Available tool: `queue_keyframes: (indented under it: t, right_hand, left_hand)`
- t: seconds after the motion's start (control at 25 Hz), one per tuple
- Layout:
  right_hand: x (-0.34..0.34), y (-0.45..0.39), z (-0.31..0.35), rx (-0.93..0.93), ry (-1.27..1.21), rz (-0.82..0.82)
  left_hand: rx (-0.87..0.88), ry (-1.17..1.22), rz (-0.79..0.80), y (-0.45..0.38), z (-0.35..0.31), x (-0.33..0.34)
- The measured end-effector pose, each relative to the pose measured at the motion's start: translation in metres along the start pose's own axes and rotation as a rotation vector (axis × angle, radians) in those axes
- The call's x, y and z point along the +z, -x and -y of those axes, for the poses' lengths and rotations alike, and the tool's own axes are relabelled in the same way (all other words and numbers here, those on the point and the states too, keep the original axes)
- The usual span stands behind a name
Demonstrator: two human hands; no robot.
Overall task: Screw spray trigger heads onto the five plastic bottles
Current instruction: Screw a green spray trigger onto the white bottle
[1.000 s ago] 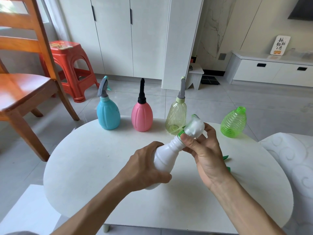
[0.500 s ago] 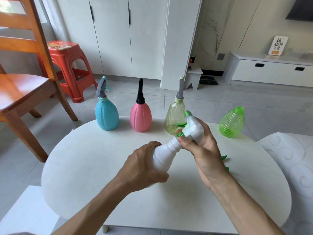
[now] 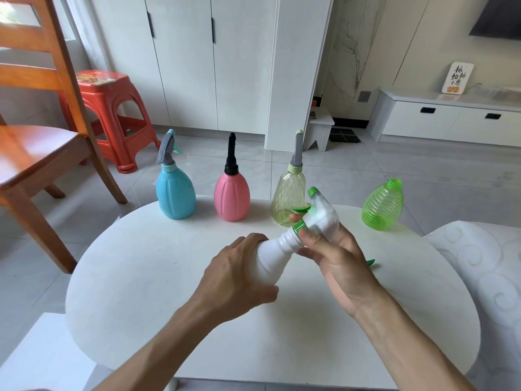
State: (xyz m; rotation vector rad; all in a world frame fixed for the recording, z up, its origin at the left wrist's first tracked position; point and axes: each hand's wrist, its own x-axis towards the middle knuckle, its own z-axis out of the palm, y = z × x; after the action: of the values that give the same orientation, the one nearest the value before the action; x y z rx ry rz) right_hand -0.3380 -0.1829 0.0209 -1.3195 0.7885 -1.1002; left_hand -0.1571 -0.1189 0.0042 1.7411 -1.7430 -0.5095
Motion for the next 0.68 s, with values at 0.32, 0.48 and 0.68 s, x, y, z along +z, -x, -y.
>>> queue_keyframes:
  t: [0.32, 0.48, 0.68]
  right_hand:
    - [-0.001, -0.002, 0.003, -0.012, -0.202, 0.107]
    - [0.001, -0.002, 0.005, 0.016, -0.286, 0.104]
    - [0.004, -0.002, 0.008, -0.062, -0.177, 0.056]
  left_hand:
    - [-0.039, 0.107, 0.066, -0.003, -0.004, -0.002]
    - [-0.054, 0.245, 0.168, 0.000, -0.007, 0.000]
    - [-0.070, 0.235, 0.003, 0.007, -0.017, 0.013]
